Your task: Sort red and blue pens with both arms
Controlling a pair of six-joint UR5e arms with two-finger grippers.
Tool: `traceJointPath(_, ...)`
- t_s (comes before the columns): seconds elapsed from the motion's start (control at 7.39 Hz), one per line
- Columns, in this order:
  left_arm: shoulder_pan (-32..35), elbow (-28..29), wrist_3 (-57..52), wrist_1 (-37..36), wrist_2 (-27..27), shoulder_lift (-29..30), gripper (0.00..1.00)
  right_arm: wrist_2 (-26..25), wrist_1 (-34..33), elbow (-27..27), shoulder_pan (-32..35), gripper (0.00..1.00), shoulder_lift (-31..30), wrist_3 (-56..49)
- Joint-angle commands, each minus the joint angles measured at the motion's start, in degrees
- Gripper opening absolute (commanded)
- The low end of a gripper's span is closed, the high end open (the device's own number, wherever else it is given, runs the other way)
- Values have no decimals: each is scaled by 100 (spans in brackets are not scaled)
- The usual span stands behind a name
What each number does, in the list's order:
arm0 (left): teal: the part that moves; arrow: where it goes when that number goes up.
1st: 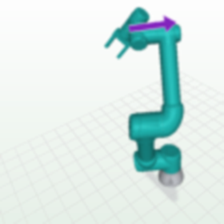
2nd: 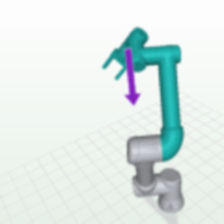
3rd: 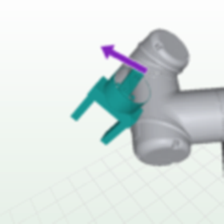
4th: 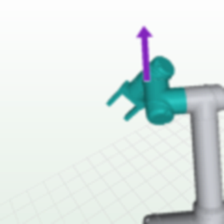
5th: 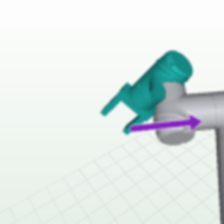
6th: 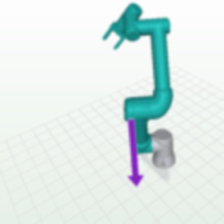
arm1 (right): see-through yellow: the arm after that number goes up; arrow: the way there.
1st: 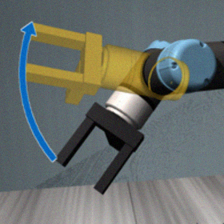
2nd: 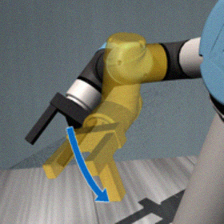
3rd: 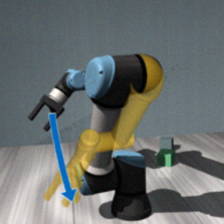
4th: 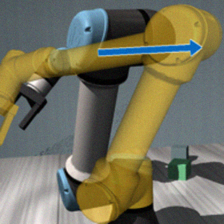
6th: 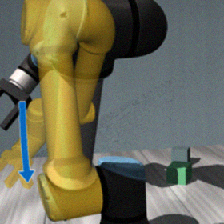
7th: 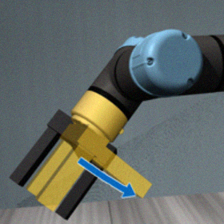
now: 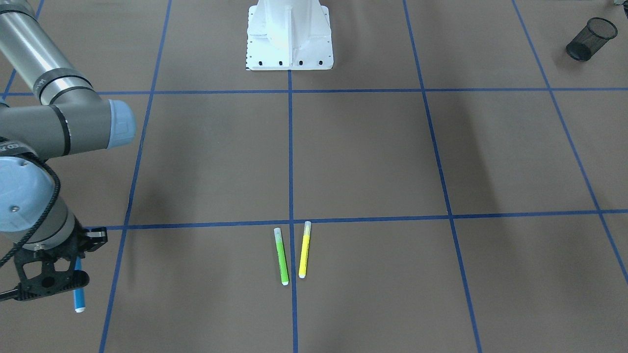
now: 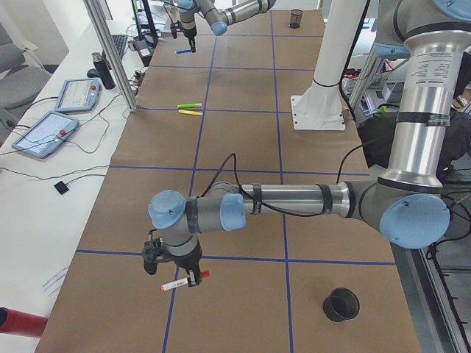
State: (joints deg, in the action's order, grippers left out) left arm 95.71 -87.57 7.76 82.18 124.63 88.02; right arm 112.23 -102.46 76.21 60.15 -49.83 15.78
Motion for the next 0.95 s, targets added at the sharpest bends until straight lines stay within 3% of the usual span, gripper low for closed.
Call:
traceJointPath(0.0,420,-548,-3,-654,35,-767,0,-104,-389,113,356,0,-236,-716)
traceJointPath(0.54,1028,-1032,-11,-3183,44,-813,0,-105,-932,359,646,0,-914,-770)
traceJointPath(0.81,1195,-1253,-351,-3883,35,-1100,0,-87,-1310,456,901,0,-1089,-1172)
